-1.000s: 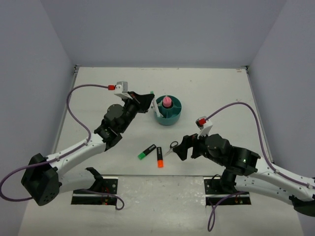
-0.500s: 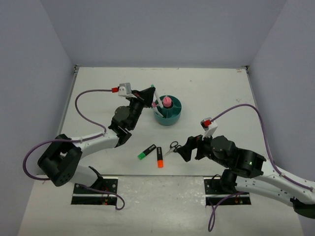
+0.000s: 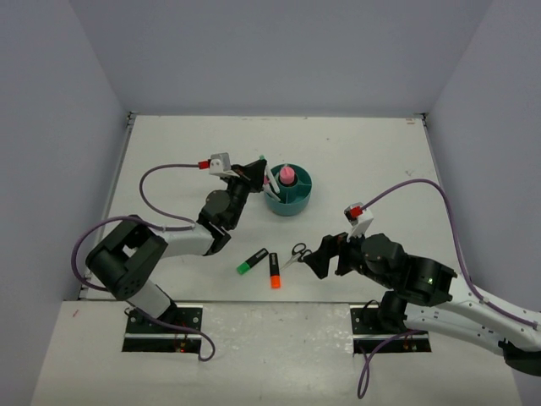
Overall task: Sort the stationery into containers
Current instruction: Place the pen in the storage box, then pick up the scissors from the center of the board, then place the scissors in the storage box, then pick up the pen from the center of the board, then place the pen in the storage box.
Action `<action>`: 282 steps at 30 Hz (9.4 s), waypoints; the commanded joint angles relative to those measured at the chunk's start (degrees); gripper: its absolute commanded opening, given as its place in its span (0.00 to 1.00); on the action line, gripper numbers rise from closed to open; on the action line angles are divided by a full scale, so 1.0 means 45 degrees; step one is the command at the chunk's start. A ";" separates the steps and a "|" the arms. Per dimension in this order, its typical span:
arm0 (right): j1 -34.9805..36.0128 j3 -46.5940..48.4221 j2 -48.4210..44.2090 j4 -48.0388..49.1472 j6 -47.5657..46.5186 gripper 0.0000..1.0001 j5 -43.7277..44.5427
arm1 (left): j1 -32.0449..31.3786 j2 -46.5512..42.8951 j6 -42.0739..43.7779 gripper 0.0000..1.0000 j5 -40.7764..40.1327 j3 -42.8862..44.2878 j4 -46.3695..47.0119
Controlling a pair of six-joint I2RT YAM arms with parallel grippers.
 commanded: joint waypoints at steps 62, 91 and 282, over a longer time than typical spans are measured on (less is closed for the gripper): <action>-0.0045 0.1828 0.5919 0.0746 0.0945 0.99 0.1101 | -0.0745 -0.8660 -0.2276 1.00 -0.1186 0.3485 -2.1197; -0.3941 0.0512 1.0564 0.2323 0.3136 0.48 -0.0231 | -0.0725 -1.1121 0.0840 1.00 0.1347 0.3041 -2.4512; 0.3080 0.1236 0.2999 0.2431 -0.0508 0.00 0.2142 | -0.1460 -0.8955 -0.3870 0.96 0.9641 0.1803 -1.4297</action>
